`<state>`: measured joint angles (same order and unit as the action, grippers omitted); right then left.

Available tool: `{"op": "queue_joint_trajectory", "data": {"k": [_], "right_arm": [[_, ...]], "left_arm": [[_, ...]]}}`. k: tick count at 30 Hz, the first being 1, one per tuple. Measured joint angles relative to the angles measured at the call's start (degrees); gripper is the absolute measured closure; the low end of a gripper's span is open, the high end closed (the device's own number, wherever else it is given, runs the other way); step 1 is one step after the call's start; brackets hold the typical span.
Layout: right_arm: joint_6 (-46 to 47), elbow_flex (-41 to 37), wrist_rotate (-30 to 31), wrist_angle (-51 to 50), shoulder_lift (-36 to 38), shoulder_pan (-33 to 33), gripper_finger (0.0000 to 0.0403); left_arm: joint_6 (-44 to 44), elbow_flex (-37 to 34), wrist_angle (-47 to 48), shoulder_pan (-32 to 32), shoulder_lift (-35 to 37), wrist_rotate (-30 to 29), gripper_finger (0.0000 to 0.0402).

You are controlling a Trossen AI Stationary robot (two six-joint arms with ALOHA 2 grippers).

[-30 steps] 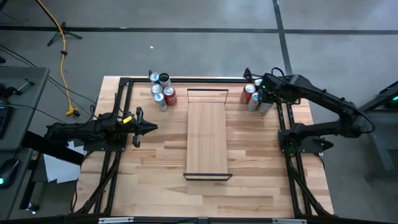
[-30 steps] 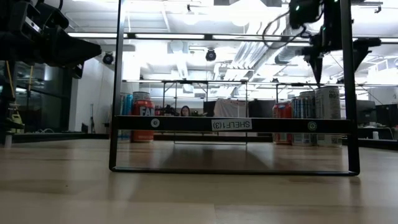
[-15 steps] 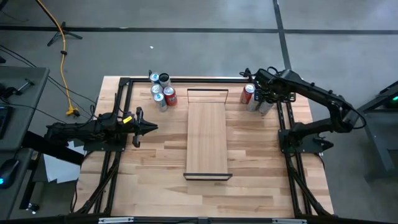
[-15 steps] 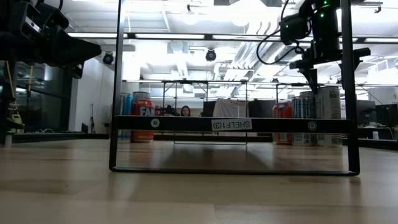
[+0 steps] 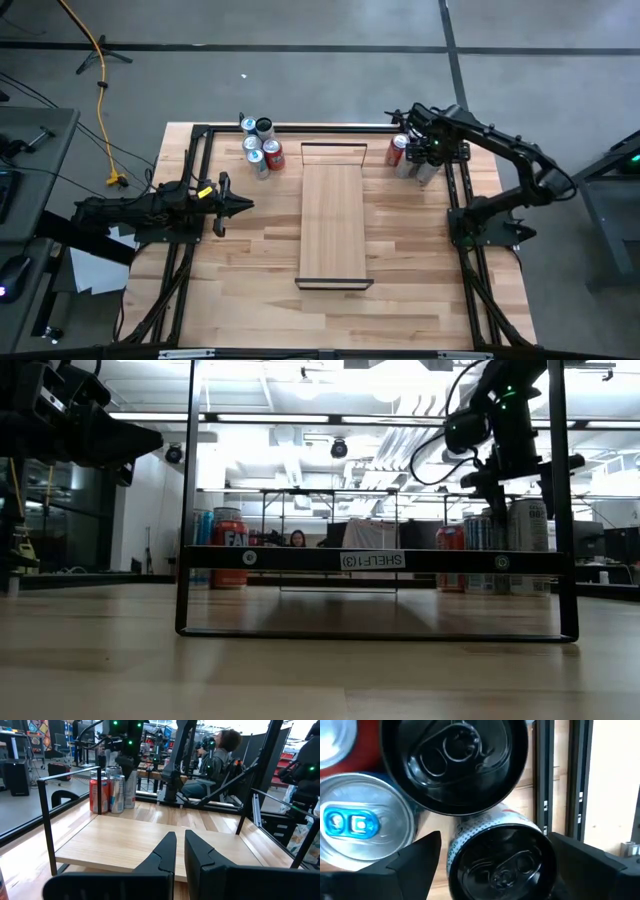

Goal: Place canned beverage on shelf
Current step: Put the bottom right white-pink soda can on the shelf

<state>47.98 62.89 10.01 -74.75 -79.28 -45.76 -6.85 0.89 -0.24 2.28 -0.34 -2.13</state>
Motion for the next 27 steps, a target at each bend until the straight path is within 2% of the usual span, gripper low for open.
{"op": "queue_joint_trajectory", "data": {"k": [4,12,19,23,27], "right_arm": [[-1.11,0.0,-0.7,-0.51,-0.84,-0.02,0.0077],[-3.3,-0.02,-1.61,-1.21,0.25,-0.02,0.0152],[-5.9,-0.02,-2.35,-5.54,3.36,2.42,0.0154],[-8.82,0.47,-7.08,-7.94,8.34,6.51,0.0154],[-12.58,5.08,-13.04,-10.55,13.66,13.1,0.0154]], "left_arm": [[0.0,0.0,-0.01,0.0,-0.01,0.0,0.0401],[0.0,0.01,-0.01,0.0,-0.01,0.0,0.0401],[0.0,0.02,0.01,0.0,-0.01,0.0,0.0401],[0.0,0.02,-0.02,0.0,-0.01,0.0,0.0401],[0.0,0.01,-0.01,0.0,-0.01,0.0,0.0401]]}}
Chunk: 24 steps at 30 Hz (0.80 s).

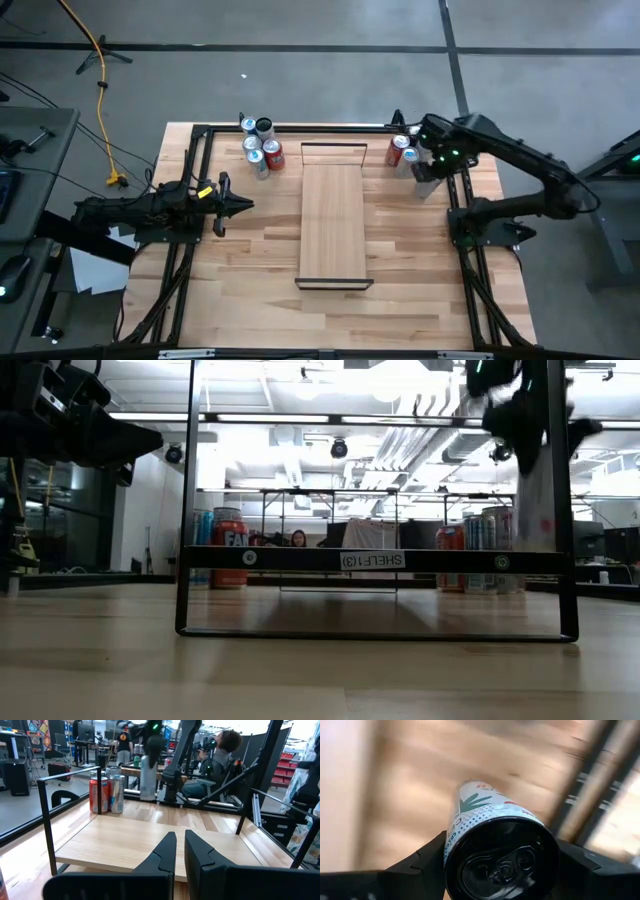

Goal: Place canned beverage on shelf
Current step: Put the bottom right white-pink soda can on the shelf

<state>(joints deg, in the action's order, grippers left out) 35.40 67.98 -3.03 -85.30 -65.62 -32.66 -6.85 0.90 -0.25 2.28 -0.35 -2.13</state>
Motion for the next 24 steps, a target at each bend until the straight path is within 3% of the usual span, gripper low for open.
{"op": "queue_joint_trajectory", "data": {"k": [6,12,19,24], "right_arm": [[-3.49,8.67,-6.94,10.99,3.13,12.93,0.0154],[-14.55,18.75,-5.96,21.54,-4.43,21.95,0.0154],[-33.33,37.69,4.35,7.34,-24.03,25.32,0.0154],[-43.34,44.85,8.53,-0.04,-34.97,24.69,0.0154]], "left_arm": [[0.0,0.01,0.01,0.0,-0.01,0.0,0.0401],[0.0,0.01,0.0,0.0,-0.01,0.0,0.0401],[0.0,0.01,0.02,0.0,-0.01,0.0,0.0401],[0.0,-0.01,0.0,0.0,0.0,0.0,0.0401]]}}
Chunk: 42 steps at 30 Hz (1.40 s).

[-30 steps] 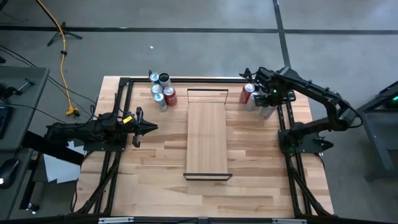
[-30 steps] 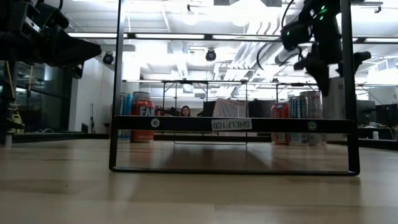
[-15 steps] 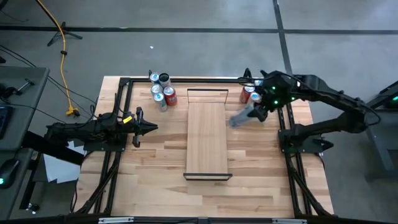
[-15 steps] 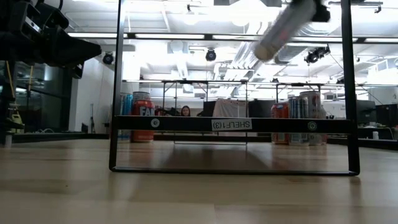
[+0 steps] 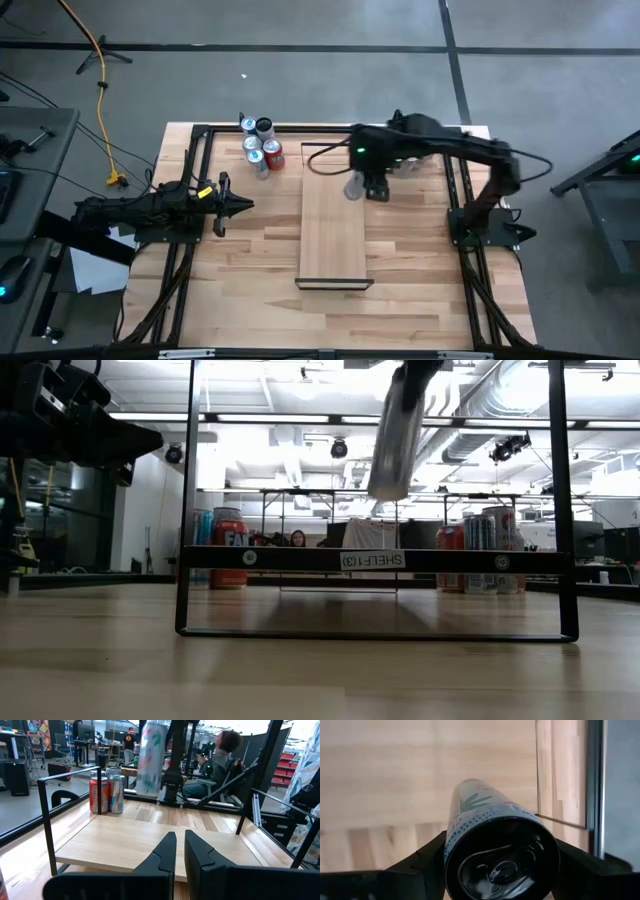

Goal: Place canned beverage on shelf
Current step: Put the bottom right white-pink soda can on the shelf

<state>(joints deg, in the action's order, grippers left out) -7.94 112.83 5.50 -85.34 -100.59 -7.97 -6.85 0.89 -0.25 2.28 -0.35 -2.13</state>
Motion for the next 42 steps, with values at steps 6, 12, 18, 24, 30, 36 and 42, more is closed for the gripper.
{"op": "queue_joint_trajectory", "data": {"k": [6,12,18,24,30,36,42], "right_arm": [[-10.25,1.23,-0.15,4.92,-7.0,-1.45,0.015],[-15.65,1.28,0.43,12.28,-10.64,-2.64,0.0148],[-19.49,1.32,5.9,17.42,-12.78,-2.66,0.0147],[-17.53,3.24,4.97,14.76,-15.33,-3.59,0.0146],[-16.05,3.9,1.01,14.4,-15.83,-4.94,0.0146],[-16.07,3.89,0.26,14.52,-15.83,-5.92,0.0146],[-16.07,3.68,0.09,14.72,-15.83,-6.03,0.0146]], "left_arm": [[0.0,0.0,0.02,0.0,0.01,0.0,0.0401],[0.0,0.02,0.02,0.0,-0.01,0.0,0.0401],[0.0,0.02,0.0,0.0,-0.01,0.0,0.0401],[0.0,0.0,0.01,0.0,0.0,0.0,0.0401],[0.0,0.02,0.02,0.0,-0.01,0.0,0.0401],[0.0,0.0,0.01,0.0,0.0,0.0,0.0401],[0.0,0.02,0.02,0.0,-0.01,0.0,0.0401]]}}
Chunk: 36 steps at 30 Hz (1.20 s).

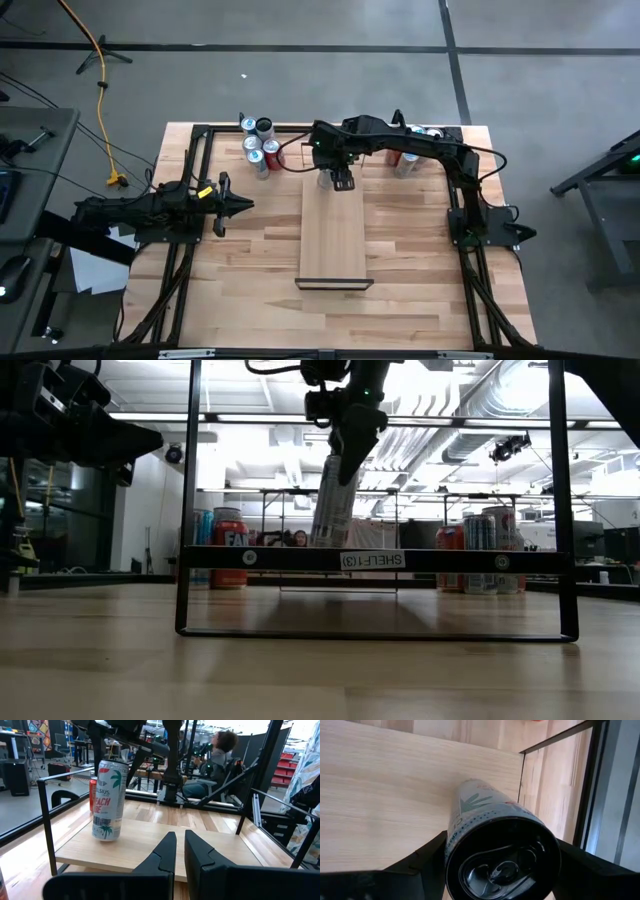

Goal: Place canned beverage on shelf
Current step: Put the bottom right white-pink soda can on the shelf

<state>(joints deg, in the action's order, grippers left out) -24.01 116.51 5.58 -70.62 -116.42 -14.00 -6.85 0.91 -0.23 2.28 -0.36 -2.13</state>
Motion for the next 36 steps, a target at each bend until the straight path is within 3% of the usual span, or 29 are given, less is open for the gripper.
{"op": "queue_joint_trajectory", "data": {"k": [22,28,36], "right_arm": [[3.61,-0.09,-0.14,0.86,0.0,-0.22,0.0121],[5.76,-0.11,-4.03,0.24,0.0,-0.22,0.012],[6.01,-0.11,-4.27,0.13,0.0,-0.22,0.0119]], "left_arm": [[0.0,-0.02,0.0,0.0,0.0,0.0,0.0401],[0.0,0.0,0.0,0.0,0.01,0.0,0.0401],[0.0,-0.01,-0.01,0.0,0.01,0.0,0.0401]]}}
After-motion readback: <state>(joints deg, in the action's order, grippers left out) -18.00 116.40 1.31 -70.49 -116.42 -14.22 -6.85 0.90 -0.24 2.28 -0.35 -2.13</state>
